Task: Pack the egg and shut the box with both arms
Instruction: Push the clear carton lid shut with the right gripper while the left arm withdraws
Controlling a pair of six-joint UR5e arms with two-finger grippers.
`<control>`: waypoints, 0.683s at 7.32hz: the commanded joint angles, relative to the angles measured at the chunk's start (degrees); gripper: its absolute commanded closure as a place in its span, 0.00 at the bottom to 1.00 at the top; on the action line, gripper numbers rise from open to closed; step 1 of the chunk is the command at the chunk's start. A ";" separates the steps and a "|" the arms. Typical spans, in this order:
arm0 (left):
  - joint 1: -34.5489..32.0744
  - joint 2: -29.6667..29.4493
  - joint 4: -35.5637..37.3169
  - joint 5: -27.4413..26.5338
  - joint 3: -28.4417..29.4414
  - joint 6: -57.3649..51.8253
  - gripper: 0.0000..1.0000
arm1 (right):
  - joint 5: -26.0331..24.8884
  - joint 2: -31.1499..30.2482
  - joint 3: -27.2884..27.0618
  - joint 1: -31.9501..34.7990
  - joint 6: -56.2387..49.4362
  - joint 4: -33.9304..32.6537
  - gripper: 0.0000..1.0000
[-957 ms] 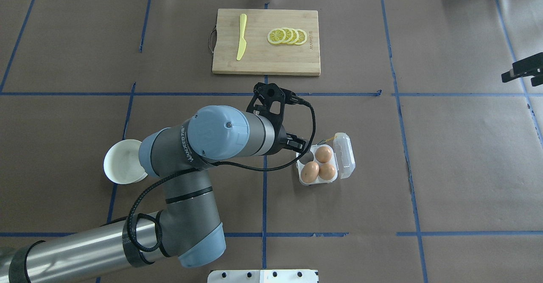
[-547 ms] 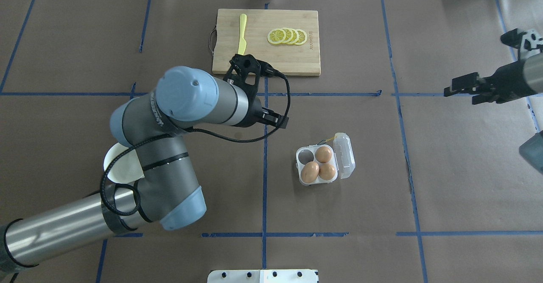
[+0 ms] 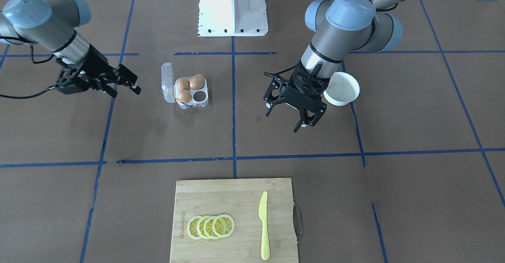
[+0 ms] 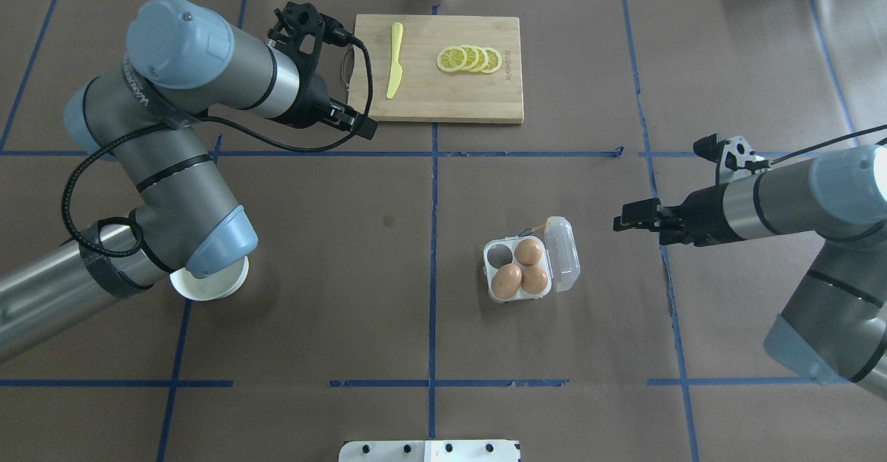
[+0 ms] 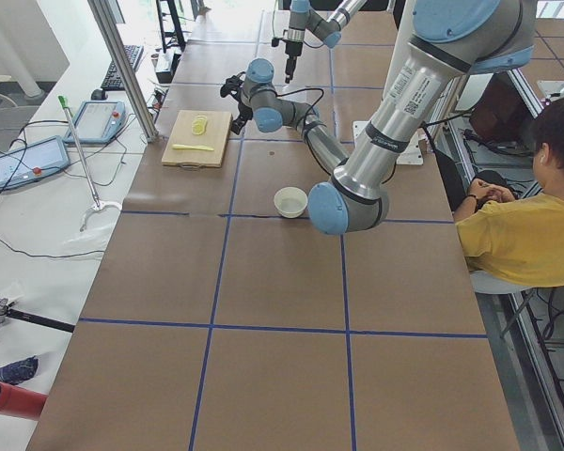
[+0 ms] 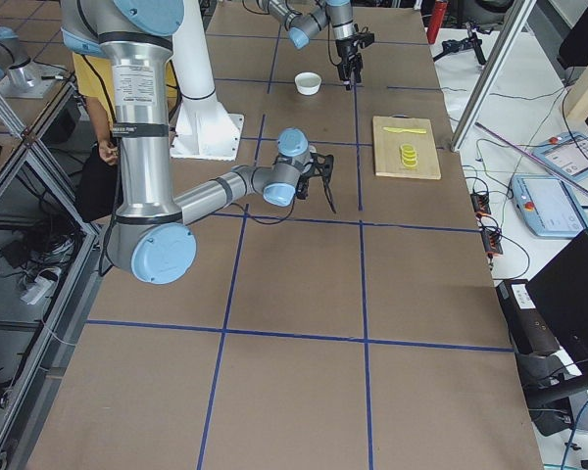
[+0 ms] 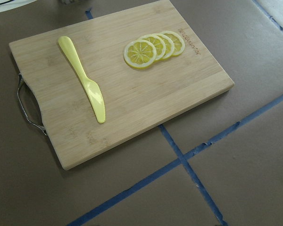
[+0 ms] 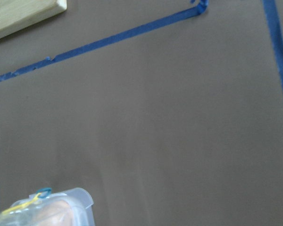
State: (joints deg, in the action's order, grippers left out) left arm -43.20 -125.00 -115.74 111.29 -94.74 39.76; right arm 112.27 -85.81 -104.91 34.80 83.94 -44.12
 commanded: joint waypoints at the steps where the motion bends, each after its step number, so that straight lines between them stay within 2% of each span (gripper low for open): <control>1: -0.40 0.20 -0.19 0.24 0.00 -0.21 0.15 | -7.58 8.50 -0.30 -7.44 4.38 -7.95 0.00; 2: -0.48 0.29 -0.19 0.15 -0.18 -0.21 0.14 | -7.60 13.60 -1.08 -7.21 5.17 -15.05 0.00; 3: -0.40 0.55 -0.19 0.24 -0.35 -0.21 0.14 | -7.51 13.74 -2.56 -7.03 5.18 -17.38 0.00; 5: -0.92 0.64 -0.19 0.24 -0.44 -0.30 0.14 | -6.98 12.08 -4.94 -6.42 5.09 -17.49 0.00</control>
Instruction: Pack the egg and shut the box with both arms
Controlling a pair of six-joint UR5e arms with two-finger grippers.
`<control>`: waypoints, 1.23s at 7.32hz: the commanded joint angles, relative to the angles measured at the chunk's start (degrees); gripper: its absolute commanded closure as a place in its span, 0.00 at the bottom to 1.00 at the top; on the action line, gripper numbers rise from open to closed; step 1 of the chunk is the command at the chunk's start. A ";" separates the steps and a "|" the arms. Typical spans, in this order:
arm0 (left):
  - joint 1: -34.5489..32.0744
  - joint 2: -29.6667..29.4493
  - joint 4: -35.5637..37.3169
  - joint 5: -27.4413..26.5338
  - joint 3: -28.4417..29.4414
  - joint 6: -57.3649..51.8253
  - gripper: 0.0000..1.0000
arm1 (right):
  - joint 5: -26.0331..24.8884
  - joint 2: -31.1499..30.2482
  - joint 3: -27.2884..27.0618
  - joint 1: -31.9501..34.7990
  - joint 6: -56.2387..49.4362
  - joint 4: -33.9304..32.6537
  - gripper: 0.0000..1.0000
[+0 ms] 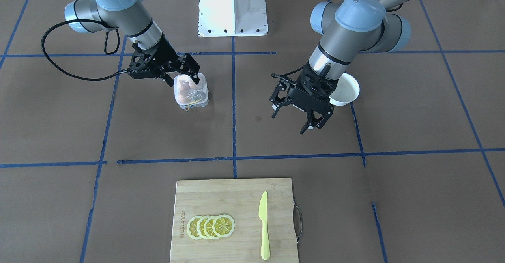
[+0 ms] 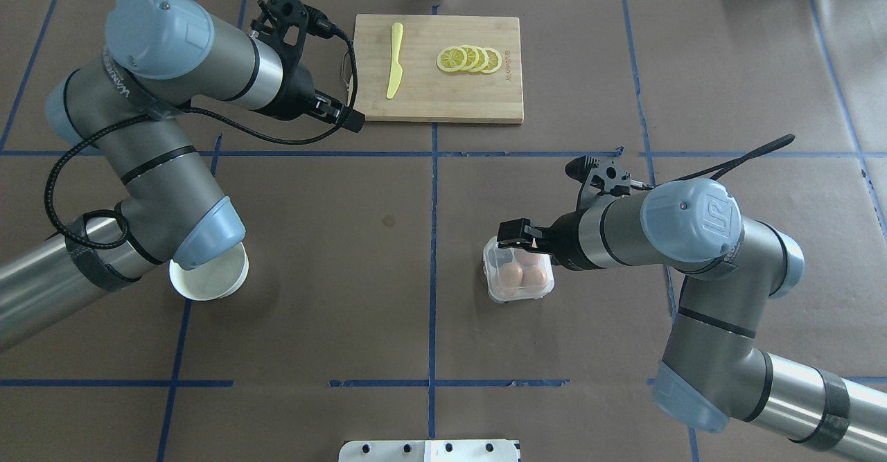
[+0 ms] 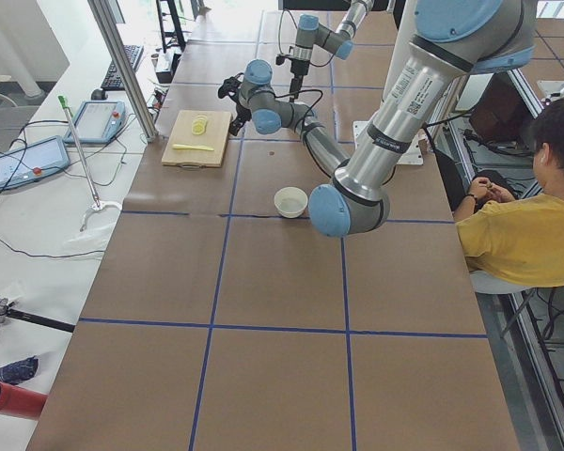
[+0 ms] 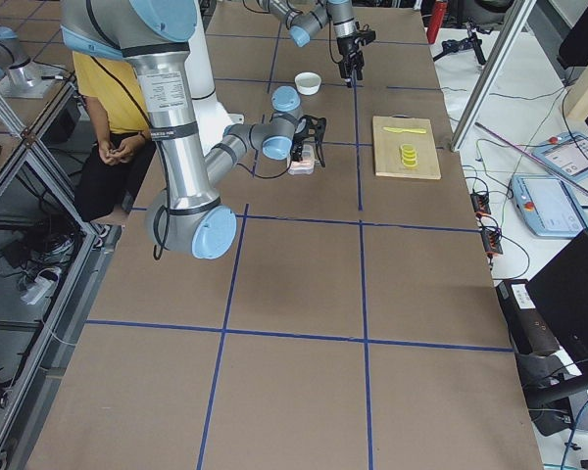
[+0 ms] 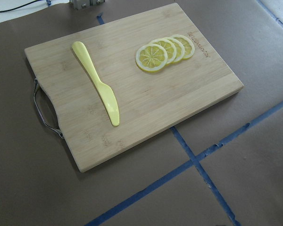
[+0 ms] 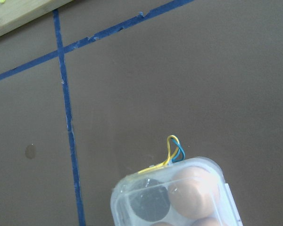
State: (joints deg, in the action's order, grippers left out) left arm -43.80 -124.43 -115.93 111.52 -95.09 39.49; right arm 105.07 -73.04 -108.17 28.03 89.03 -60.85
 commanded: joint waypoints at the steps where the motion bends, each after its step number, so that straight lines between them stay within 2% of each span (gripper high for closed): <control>1: -0.32 1.37 -0.09 0.01 -0.71 -0.03 0.14 | 0.22 -1.75 -2.48 0.79 0.00 -0.76 0.00; 2: -0.58 4.52 -1.31 0.01 -2.71 -2.47 0.14 | 0.48 -4.11 -3.35 1.84 -0.35 -0.67 0.00; 3: -0.76 9.25 -5.41 0.18 -3.60 -3.62 0.13 | 2.22 -7.52 -4.15 3.94 -0.87 0.11 0.00; 4: -1.45 13.82 -10.93 2.62 -3.61 -3.90 0.13 | 5.20 -9.82 -4.24 7.35 -1.57 0.21 0.00; 6: -6.88 22.79 -17.46 8.34 -3.61 -13.25 0.12 | 14.67 -13.69 -4.50 17.70 -11.81 0.12 0.00; 7: -10.83 27.79 -20.10 11.32 -3.26 -20.09 0.12 | 20.90 -15.89 -4.07 25.33 -17.87 -0.14 0.00; 9: -21.97 30.82 -19.60 21.24 -0.47 -33.63 0.12 | 31.02 -18.97 -0.05 39.92 -35.25 -0.85 0.00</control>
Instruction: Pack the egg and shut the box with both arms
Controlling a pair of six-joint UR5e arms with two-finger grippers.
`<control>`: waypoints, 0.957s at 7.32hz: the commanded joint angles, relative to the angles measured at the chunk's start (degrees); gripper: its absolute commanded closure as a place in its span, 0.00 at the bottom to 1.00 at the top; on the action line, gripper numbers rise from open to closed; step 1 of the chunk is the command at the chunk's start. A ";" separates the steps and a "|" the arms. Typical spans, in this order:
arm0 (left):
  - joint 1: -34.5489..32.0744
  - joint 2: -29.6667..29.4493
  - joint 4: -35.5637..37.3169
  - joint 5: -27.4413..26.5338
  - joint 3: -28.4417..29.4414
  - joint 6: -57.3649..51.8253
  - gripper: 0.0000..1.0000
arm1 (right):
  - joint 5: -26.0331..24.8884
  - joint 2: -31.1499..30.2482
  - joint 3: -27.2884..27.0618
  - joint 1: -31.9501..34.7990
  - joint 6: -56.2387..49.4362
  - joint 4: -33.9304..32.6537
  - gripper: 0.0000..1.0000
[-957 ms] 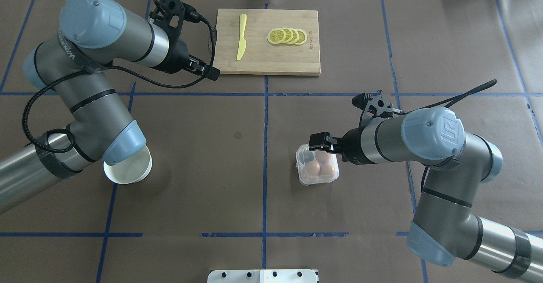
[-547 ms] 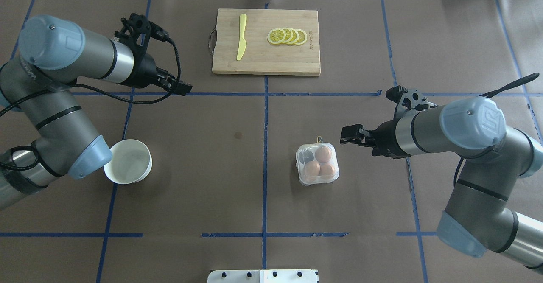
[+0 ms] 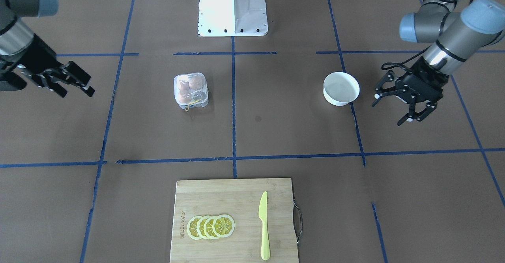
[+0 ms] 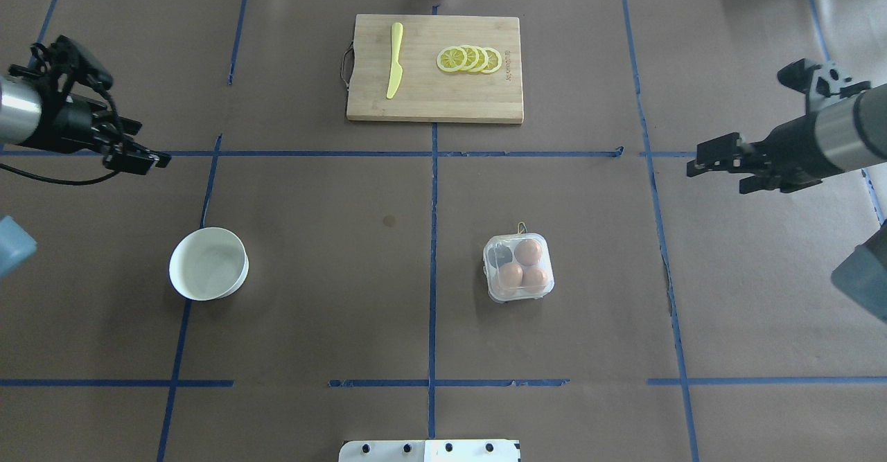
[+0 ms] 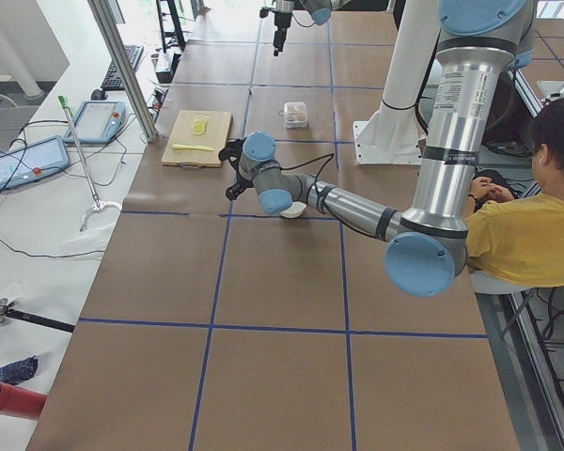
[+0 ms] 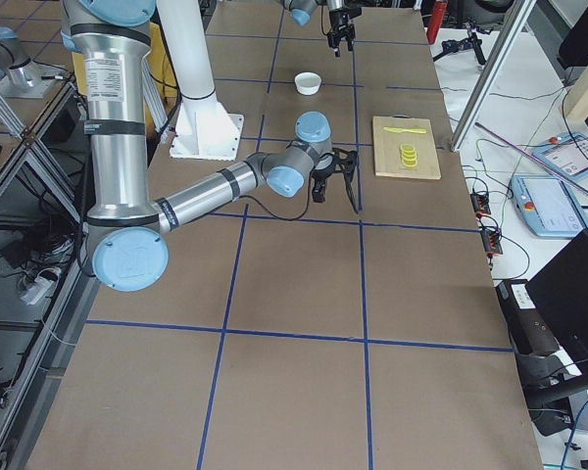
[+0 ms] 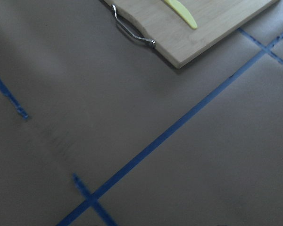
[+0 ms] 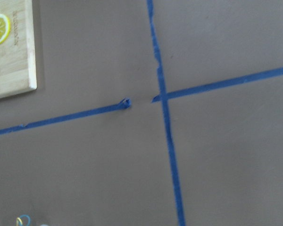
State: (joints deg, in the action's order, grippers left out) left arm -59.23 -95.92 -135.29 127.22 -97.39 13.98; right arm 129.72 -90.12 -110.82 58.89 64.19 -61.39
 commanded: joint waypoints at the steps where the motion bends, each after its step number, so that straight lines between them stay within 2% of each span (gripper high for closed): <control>1: -12.00 2.58 -0.06 8.28 5.07 -15.49 0.12 | 9.90 -1.99 6.28 14.53 -18.14 -0.39 0.00; 3: -19.58 2.49 2.38 10.23 9.66 -26.41 0.12 | 10.20 -1.99 10.08 19.57 -27.15 -0.48 0.00; 4: -22.13 2.23 8.67 10.93 8.89 -28.02 0.12 | 10.20 -1.99 10.71 21.69 -30.14 -2.40 0.00; 5: -26.08 1.44 15.78 10.59 7.75 -27.78 0.00 | 10.20 -1.99 10.71 23.80 -36.09 -7.29 0.00; 6: -27.77 -2.31 25.68 7.28 7.65 -27.43 0.00 | 10.12 -1.21 10.71 26.43 -45.63 -14.12 0.00; 7: -28.65 -4.69 33.00 0.72 6.78 -27.34 0.00 | 9.24 0.02 10.45 27.58 -51.39 -18.20 0.00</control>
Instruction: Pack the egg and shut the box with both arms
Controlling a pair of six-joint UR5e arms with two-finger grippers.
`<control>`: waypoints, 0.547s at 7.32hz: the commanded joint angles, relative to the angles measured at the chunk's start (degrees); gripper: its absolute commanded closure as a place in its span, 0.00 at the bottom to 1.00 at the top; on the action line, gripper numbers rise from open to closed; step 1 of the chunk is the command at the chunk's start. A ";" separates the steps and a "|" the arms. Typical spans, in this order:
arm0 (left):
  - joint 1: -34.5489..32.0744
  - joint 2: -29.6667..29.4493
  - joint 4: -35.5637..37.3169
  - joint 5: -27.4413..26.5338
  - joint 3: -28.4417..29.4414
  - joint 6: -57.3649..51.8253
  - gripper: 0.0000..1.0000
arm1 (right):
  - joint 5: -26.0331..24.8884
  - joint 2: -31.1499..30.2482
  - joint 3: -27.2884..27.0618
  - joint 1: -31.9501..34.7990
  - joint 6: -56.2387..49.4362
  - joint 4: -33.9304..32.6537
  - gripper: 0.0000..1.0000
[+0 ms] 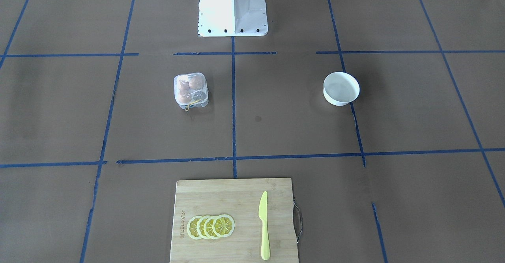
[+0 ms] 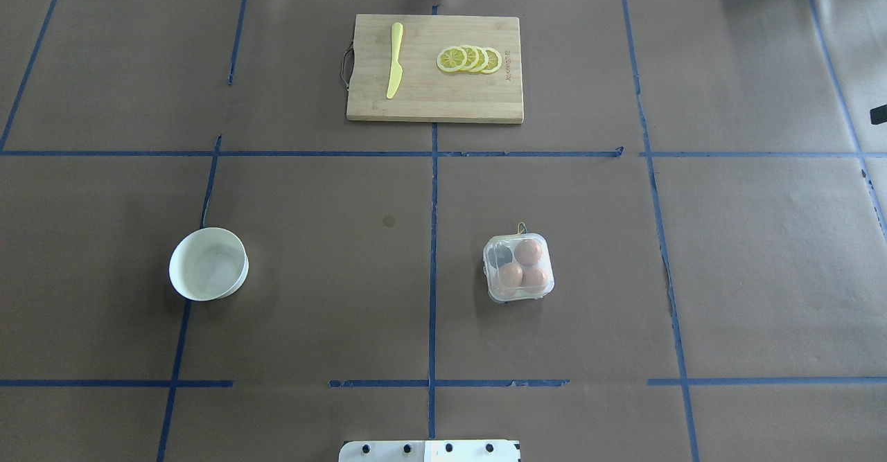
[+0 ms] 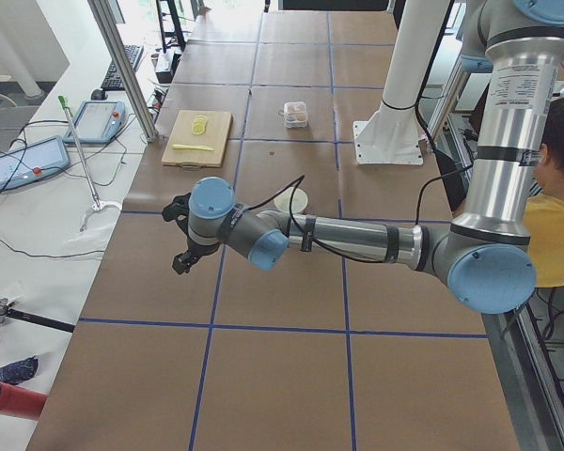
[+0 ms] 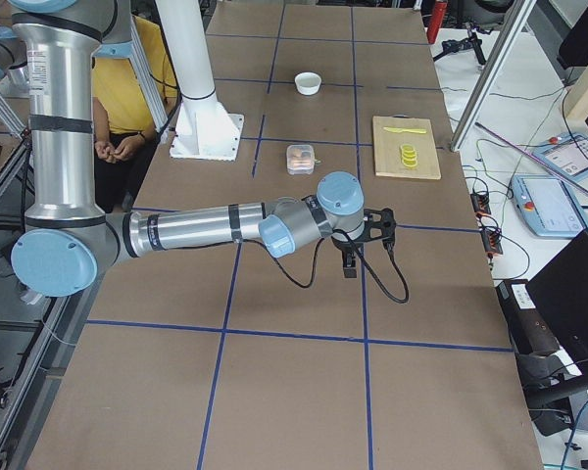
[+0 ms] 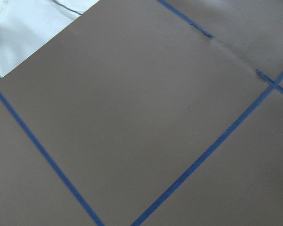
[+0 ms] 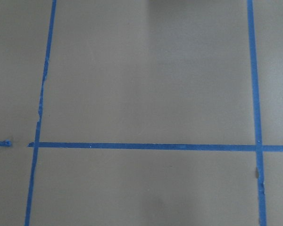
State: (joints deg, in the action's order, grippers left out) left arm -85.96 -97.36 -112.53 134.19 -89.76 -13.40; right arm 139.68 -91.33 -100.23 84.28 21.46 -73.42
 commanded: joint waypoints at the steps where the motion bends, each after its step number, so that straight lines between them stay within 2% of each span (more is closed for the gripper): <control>1: -2.19 -3.53 18.32 -5.62 -1.03 5.18 0.00 | -0.81 1.41 0.03 2.12 -10.11 -8.04 0.00; 2: -2.37 -2.84 24.58 -2.04 -4.25 11.67 0.00 | -1.85 1.24 0.30 1.77 -12.04 -8.40 0.00; 3: -2.37 2.82 26.81 -1.48 -8.54 13.82 0.00 | -2.30 1.24 0.73 2.11 -14.67 -10.84 0.00; 4: -2.29 4.79 25.97 -2.00 -8.15 16.28 0.00 | -2.39 1.68 1.17 2.12 -20.79 -14.96 0.00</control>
State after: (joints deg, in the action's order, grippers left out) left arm -88.24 -96.02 -87.98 132.04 -96.32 -0.73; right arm 137.66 -89.99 -99.58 86.29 6.69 -84.17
